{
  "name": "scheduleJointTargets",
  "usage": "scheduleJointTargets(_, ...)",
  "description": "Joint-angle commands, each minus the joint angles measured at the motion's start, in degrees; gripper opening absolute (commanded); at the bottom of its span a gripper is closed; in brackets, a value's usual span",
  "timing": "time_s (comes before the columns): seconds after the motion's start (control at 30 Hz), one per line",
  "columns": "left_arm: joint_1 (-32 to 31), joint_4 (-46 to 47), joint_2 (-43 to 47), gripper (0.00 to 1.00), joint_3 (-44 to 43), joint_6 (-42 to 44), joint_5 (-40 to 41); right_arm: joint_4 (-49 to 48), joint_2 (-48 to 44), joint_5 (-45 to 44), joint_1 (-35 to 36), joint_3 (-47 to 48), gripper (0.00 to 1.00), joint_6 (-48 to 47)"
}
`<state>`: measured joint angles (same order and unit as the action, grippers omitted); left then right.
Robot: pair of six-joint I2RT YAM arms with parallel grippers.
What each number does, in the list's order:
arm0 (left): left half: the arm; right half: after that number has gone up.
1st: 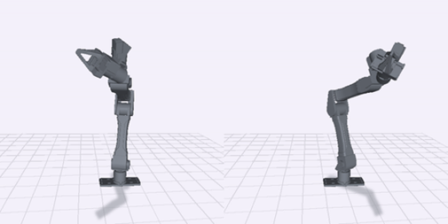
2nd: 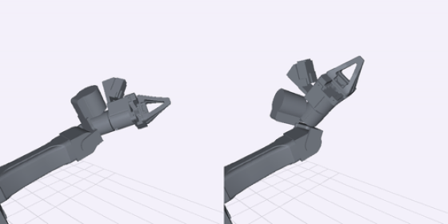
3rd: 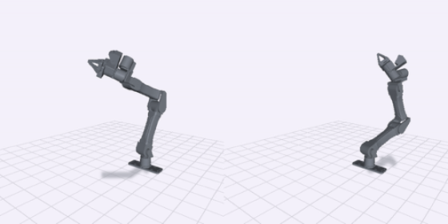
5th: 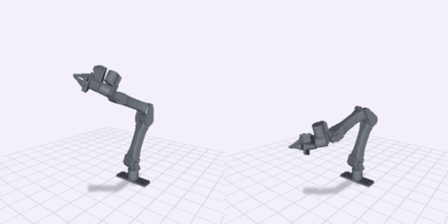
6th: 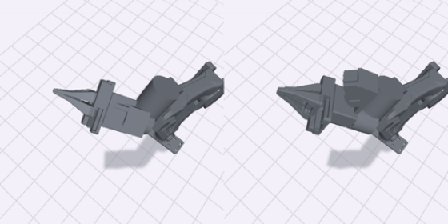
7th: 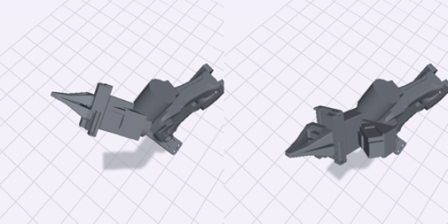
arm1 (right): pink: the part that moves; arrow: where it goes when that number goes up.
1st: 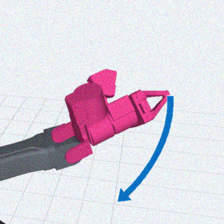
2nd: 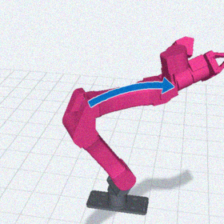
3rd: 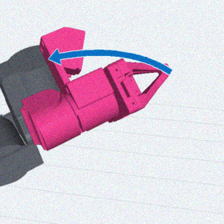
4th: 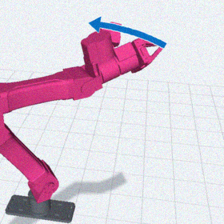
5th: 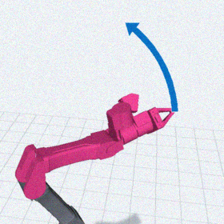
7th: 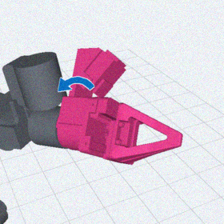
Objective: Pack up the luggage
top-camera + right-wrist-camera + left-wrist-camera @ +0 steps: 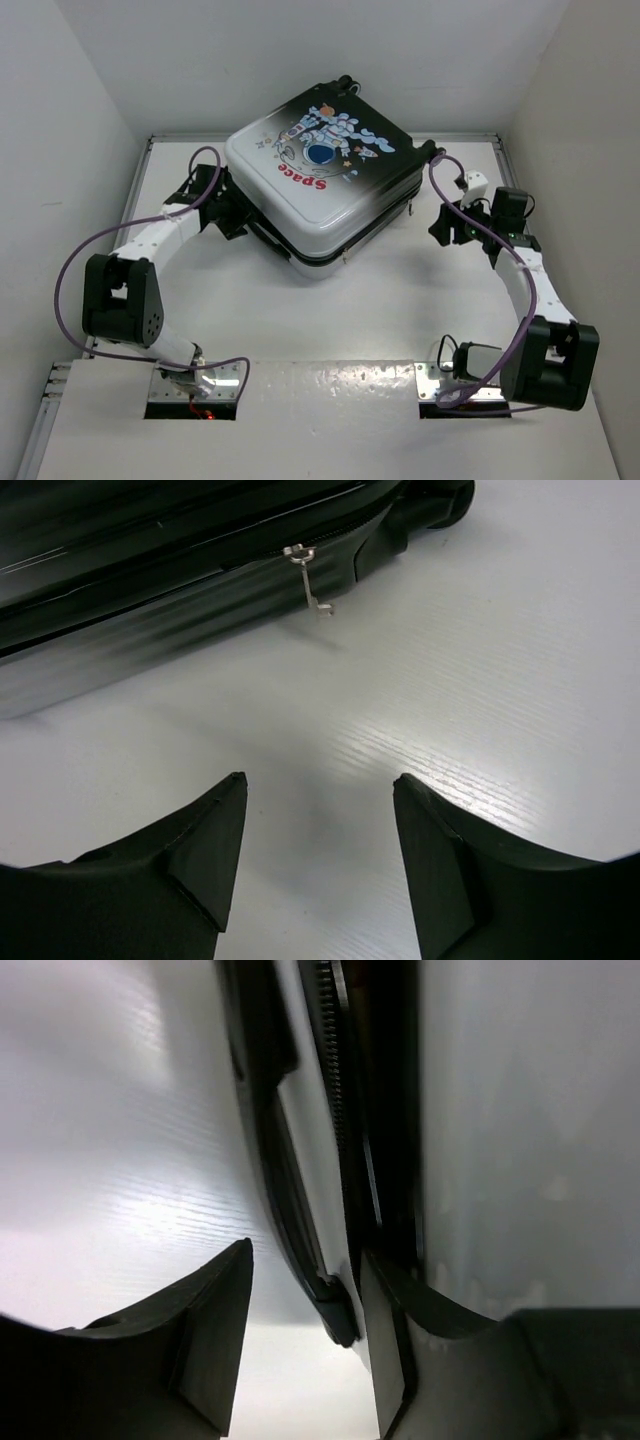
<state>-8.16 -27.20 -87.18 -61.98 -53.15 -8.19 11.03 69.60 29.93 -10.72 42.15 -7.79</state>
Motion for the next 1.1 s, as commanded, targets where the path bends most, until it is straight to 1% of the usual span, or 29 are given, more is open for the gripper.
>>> scheduleJointTargets(0.0, -0.80, -2.15, -0.54, 0.51, -0.26, -1.61, 2.47, -1.28, -0.26, -0.05, -1.23, 2.32, 0.61, -0.91)
scheduleJointTargets(0.1, -0.80, -4.00, -1.06, 0.46, -0.25, -1.00, 2.47, -1.01, -1.13, -0.05, -2.29, 1.36, 0.62, -0.82)
scheduleJointTargets(0.23, -0.80, -5.32, -1.07, 0.46, -0.25, -0.81, 1.86, -0.39, -3.50, -0.05, -2.81, -0.84, 0.62, -1.26)
scheduleJointTargets(0.3, -1.42, -3.31, -1.67, 0.47, 1.15, -1.96, 0.90, -0.04, -4.56, -0.05, -2.90, -1.98, 0.62, -1.44)
scheduleJointTargets(0.43, -2.65, -3.30, -3.00, 0.47, 1.16, -1.71, 0.36, 1.28, -5.79, 0.21, -2.99, -2.60, 0.62, -2.40)
scheduleJointTargets(0.47, -2.65, -4.34, -3.00, 0.44, 0.55, -1.18, 0.36, 1.89, -6.14, 0.04, -3.25, -2.69, 0.62, -2.58)
scheduleJointTargets(0.53, -2.03, -5.84, -0.64, 0.43, 0.54, 1.19, 0.36, 2.59, -6.93, 0.47, -3.95, -2.69, 0.62, -3.28)
scheduleJointTargets(0.73, 0.33, -9.98, 3.94, 0.43, -0.08, 6.81, 0.89, 4.00, -8.17, 1.79, -5.36, -3.83, 0.63, -4.42)
scheduleJointTargets(0.8, 0.95, -11.29, 4.81, 0.41, -0.08, 7.88, 0.89, 4.44, -7.90, 2.50, -5.45, -3.74, 0.63, -4.43)
scheduleJointTargets(0.97, 1.48, -11.30, 6.40, 0.40, 2.91, 7.01, 0.89, 5.76, -7.46, 3.03, -5.36, -2.52, 0.63, -5.30)
scheduleJointTargets(1.07, 1.48, -8.84, 6.40, 0.43, 4.23, 4.29, -0.68, 6.28, -7.55, 3.03, -5.36, -2.34, 0.63, -5.39)
